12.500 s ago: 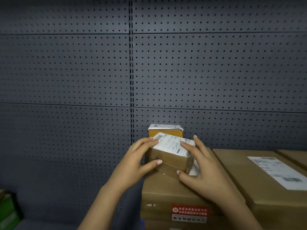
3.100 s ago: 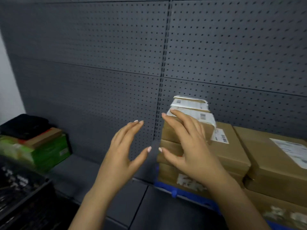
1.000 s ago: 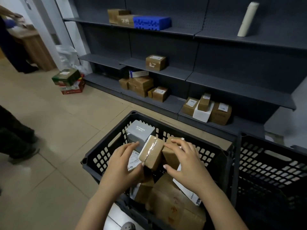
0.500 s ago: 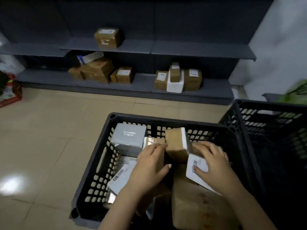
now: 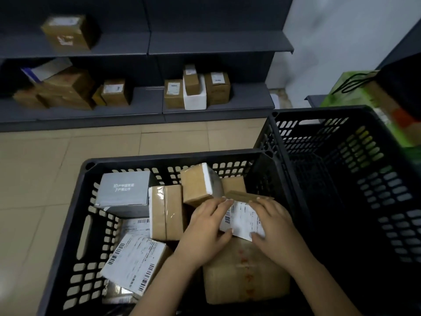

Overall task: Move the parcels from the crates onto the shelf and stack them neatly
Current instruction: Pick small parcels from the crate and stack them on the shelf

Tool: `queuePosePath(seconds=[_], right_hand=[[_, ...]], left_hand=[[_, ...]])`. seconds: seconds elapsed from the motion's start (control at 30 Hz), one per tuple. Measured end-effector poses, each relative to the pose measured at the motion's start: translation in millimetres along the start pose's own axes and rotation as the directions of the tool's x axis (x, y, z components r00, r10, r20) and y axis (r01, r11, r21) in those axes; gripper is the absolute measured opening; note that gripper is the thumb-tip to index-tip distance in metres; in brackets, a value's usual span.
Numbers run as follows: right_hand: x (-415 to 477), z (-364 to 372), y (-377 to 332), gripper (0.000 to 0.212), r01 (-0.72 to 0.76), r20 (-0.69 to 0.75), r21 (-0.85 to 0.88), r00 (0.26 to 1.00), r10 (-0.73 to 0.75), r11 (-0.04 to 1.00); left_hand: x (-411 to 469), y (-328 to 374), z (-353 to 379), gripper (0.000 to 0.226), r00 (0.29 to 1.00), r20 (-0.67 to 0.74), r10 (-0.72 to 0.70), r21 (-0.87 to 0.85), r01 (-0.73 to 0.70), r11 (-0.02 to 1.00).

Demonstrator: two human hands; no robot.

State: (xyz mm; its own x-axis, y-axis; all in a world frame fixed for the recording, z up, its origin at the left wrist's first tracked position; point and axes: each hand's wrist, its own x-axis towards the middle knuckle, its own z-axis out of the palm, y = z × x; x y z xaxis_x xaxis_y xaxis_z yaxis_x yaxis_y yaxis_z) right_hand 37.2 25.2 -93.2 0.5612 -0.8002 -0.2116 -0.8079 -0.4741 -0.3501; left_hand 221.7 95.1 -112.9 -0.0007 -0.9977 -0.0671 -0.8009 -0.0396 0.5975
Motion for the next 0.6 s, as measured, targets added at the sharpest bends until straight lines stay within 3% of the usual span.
queuePosePath(seconds=[0.2, 0.6], right_hand=[[-5, 1, 8, 0.056, 0.095, 0.0, 0.046, 0.995, -0.095, 0.994], [7, -15, 26, 0.063, 0.235, 0.067, 0.018, 0.969, -0.236, 0.972]], left_hand=[[1, 5, 19, 0.072, 0.997, 0.023, -0.071, 0.036, 0.07, 0.997], [-7, 19, 28, 0.065, 0.986, -0.057, -0.154, 0.062, 0.157, 0.986]])
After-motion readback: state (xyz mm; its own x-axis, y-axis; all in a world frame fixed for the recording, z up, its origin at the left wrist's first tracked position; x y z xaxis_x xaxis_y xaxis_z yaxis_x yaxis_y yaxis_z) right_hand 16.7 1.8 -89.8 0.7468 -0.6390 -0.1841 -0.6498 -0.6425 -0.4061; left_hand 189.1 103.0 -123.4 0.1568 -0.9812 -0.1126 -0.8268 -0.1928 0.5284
